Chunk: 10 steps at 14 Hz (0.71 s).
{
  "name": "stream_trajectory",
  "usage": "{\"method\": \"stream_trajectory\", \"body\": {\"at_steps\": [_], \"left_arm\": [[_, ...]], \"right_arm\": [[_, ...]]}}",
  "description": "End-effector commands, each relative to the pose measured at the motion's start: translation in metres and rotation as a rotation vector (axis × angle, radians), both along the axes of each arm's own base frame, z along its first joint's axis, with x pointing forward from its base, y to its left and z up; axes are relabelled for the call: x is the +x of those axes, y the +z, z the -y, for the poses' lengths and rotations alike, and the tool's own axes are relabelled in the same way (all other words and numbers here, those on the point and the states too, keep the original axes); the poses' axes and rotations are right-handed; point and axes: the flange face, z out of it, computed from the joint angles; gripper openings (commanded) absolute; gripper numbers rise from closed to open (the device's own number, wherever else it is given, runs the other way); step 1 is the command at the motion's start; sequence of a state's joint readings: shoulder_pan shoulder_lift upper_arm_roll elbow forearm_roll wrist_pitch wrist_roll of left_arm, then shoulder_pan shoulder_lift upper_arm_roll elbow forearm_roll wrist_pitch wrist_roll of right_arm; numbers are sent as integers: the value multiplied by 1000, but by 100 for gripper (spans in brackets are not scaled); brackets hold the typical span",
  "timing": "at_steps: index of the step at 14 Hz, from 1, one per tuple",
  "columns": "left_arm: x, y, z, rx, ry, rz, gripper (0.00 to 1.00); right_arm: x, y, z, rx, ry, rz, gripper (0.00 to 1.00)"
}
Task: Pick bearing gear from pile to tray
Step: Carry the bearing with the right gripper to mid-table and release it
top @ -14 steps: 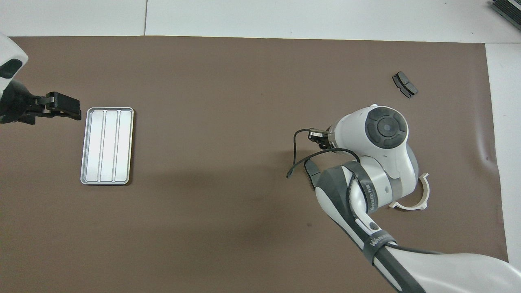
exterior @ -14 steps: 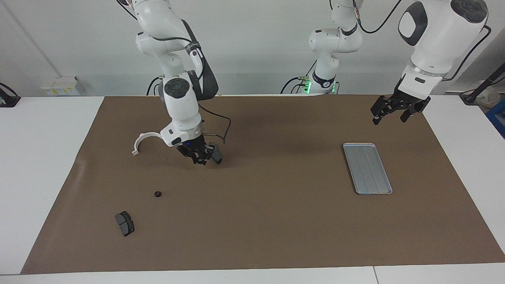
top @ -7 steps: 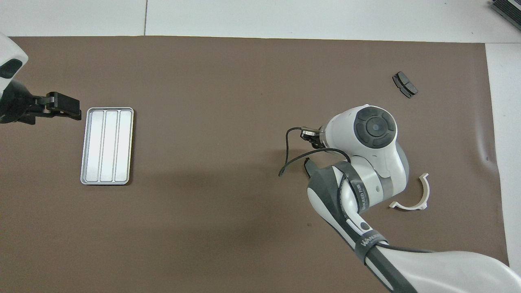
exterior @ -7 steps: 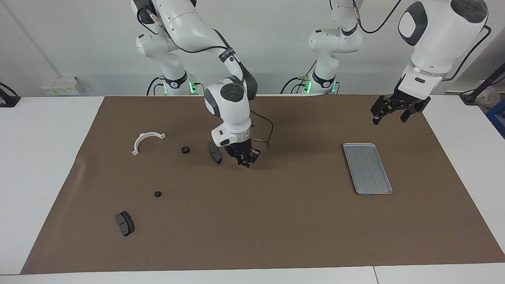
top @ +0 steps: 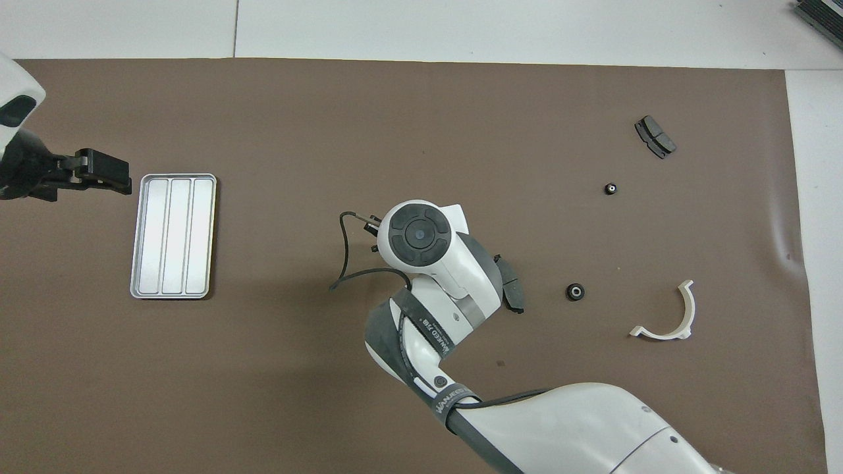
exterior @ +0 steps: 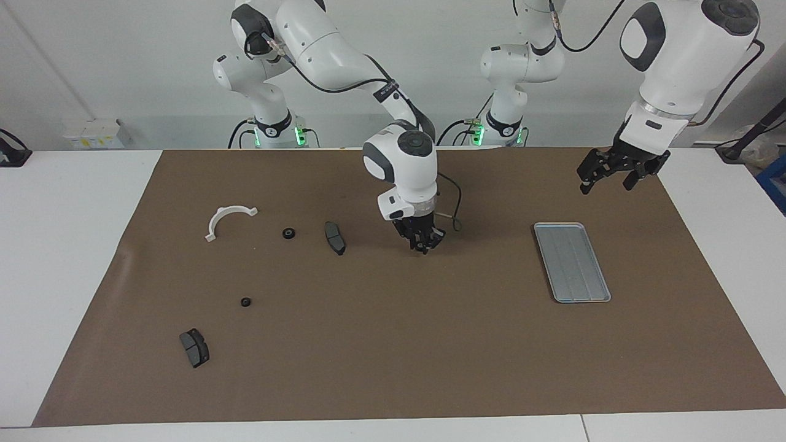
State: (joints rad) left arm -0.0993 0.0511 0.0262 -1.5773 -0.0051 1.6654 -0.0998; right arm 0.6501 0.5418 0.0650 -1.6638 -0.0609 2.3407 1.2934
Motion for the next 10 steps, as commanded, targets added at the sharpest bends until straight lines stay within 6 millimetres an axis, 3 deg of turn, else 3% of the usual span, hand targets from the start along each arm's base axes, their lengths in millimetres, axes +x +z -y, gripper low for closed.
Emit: {"method": "stream_trajectory", "body": {"at_steps": [1, 2, 4, 7, 10], "left_arm": [[-8, 3, -3, -6, 1, -7, 100], [-8, 3, -3, -6, 1, -5, 100], [-8, 3, -3, -6, 1, -5, 100], [-8, 3, -3, -6, 1, -5, 100], [-8, 3, -3, -6, 1, -5, 100]], "right_arm": [[0, -3, -5, -11, -11, 8, 24], [1, -3, -5, -11, -12, 8, 68], [2, -3, -4, -16, -13, 6, 89], [9, 1, 14, -61, -1, 11, 90], [15, 22, 63, -92, 41, 2, 91]]}}
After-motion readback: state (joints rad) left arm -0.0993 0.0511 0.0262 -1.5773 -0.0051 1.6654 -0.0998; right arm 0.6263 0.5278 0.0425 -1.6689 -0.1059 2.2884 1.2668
